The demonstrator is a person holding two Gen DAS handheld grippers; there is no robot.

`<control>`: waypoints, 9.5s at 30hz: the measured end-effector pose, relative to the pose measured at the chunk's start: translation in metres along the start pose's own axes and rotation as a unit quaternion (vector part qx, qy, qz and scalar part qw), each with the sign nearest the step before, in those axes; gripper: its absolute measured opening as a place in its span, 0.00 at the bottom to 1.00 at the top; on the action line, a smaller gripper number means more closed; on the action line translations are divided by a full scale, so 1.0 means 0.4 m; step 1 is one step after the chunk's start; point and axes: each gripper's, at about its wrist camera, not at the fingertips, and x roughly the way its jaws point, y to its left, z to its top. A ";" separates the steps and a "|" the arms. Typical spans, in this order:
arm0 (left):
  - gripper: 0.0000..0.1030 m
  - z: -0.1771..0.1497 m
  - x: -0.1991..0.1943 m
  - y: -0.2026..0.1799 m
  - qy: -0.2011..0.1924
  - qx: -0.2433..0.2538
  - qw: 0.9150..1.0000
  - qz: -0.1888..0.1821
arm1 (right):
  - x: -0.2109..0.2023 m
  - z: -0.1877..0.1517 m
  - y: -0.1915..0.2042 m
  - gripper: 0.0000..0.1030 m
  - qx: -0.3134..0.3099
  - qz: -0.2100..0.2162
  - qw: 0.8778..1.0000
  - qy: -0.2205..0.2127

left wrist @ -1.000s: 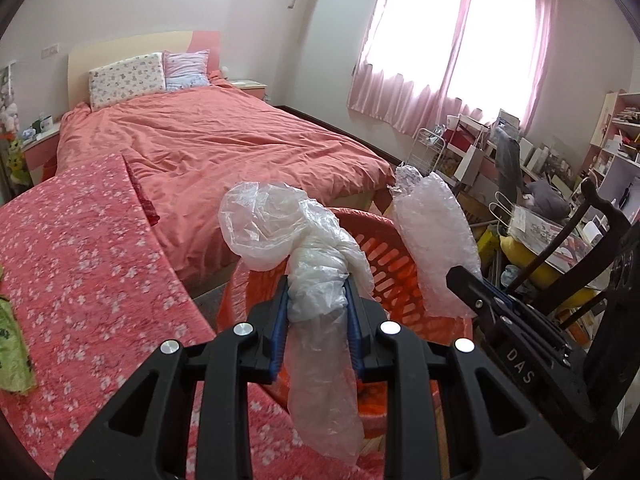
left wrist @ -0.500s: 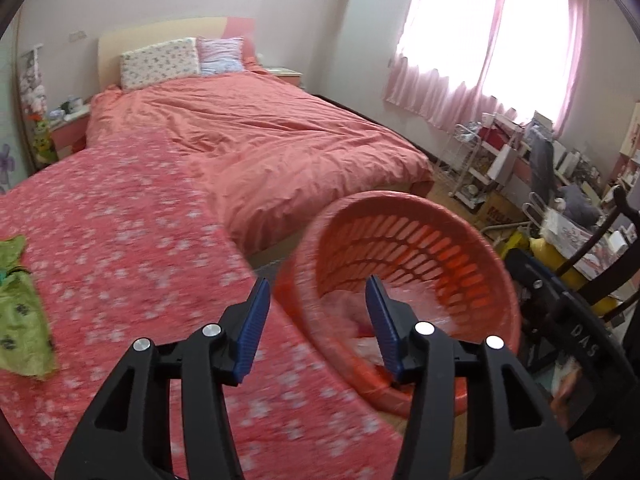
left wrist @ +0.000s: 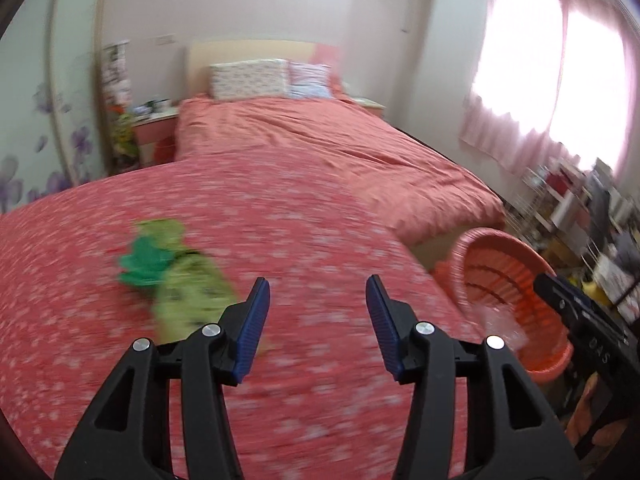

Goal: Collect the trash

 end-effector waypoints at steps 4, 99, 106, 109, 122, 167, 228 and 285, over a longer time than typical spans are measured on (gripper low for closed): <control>0.53 -0.011 -0.034 0.138 -0.008 -0.036 0.998 0.052 | 0.027 0.000 0.131 0.45 -0.039 0.041 0.998 0.017; 0.26 -0.027 -0.006 -0.211 0.015 0.066 0.995 -0.071 | -0.108 -0.068 -0.095 0.06 -0.005 -0.057 0.998 -0.017; 0.26 -0.036 0.007 -0.237 0.024 0.072 0.994 -0.081 | -0.117 -0.074 -0.122 0.06 0.004 -0.067 0.998 -0.016; 0.26 -0.040 0.011 -0.249 0.027 0.074 0.993 -0.086 | -0.121 -0.074 -0.130 0.06 0.006 -0.070 0.997 -0.017; 0.26 -0.040 0.042 -0.325 0.040 0.079 0.988 -0.124 | -0.152 -0.050 -0.205 0.06 0.027 -0.088 0.995 -0.037; 0.70 -0.097 -0.031 -0.291 0.007 0.066 0.995 -0.070 | -0.217 -0.067 -0.289 0.85 0.035 -0.116 0.990 -0.065; 0.98 -0.415 -0.444 -0.094 -0.080 -0.057 0.981 0.169 | -0.510 -0.311 0.020 0.96 -0.054 -0.173 0.982 -0.049; 0.98 -0.408 -0.453 -0.109 -0.087 -0.053 0.982 0.161 | -0.497 -0.312 0.014 0.96 -0.051 -0.167 0.984 -0.044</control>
